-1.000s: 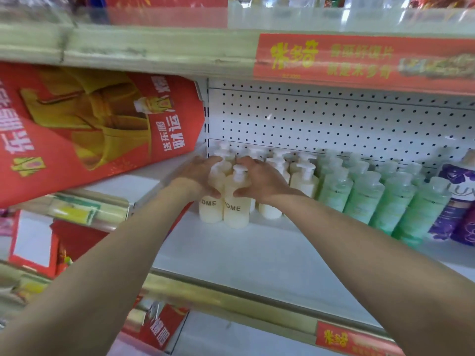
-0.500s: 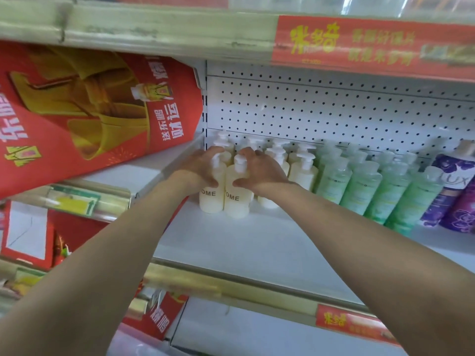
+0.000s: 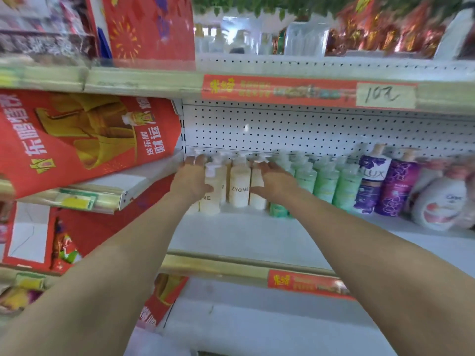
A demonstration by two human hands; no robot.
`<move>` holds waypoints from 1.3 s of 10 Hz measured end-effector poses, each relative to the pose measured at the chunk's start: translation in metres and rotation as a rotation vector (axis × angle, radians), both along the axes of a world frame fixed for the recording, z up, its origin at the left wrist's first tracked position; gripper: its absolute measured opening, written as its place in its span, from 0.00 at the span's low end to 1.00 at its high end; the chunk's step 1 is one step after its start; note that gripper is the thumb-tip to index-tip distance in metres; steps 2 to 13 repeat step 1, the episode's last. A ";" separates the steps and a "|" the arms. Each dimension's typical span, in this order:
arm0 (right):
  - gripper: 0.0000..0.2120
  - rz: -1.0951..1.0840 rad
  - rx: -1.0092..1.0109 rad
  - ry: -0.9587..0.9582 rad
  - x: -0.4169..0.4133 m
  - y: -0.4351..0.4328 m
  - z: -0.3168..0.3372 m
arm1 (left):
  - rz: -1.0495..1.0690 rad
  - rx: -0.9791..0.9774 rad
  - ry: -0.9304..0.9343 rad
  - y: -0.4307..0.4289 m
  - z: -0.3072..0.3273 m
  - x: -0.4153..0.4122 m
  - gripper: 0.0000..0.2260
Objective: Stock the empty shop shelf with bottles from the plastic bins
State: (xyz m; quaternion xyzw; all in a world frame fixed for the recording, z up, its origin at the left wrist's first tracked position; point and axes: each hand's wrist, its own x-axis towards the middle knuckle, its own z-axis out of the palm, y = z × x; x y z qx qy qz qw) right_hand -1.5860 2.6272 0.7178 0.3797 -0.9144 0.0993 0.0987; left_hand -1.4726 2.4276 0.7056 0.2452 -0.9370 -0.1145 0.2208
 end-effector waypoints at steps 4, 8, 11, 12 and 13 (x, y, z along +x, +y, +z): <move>0.34 -0.030 -0.060 -0.001 0.011 0.049 0.004 | -0.061 0.051 0.021 0.046 0.003 0.010 0.41; 0.34 -0.030 -0.060 -0.001 0.011 0.049 0.004 | -0.061 0.051 0.021 0.046 0.003 0.010 0.41; 0.34 -0.030 -0.060 -0.001 0.011 0.049 0.004 | -0.061 0.051 0.021 0.046 0.003 0.010 0.41; 0.34 -0.030 -0.060 -0.001 0.011 0.049 0.004 | -0.061 0.051 0.021 0.046 0.003 0.010 0.41; 0.34 -0.030 -0.060 -0.001 0.011 0.049 0.004 | -0.061 0.051 0.021 0.046 0.003 0.010 0.41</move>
